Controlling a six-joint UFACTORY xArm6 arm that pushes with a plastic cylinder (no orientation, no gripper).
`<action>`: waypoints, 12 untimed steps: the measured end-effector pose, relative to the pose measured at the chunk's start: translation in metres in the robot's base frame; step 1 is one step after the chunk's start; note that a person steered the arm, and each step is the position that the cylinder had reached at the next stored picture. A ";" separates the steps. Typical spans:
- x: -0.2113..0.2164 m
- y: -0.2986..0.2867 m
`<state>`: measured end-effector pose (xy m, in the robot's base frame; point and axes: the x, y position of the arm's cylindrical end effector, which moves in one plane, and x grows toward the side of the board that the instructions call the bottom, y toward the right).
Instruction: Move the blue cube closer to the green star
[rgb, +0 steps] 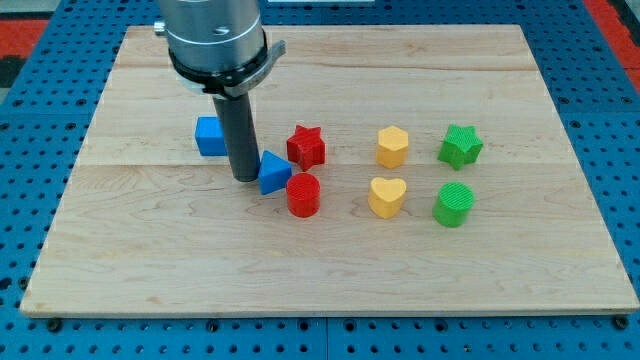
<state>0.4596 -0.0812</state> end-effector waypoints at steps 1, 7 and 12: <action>0.000 0.020; -0.103 -0.040; -0.105 -0.026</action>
<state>0.3547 -0.1073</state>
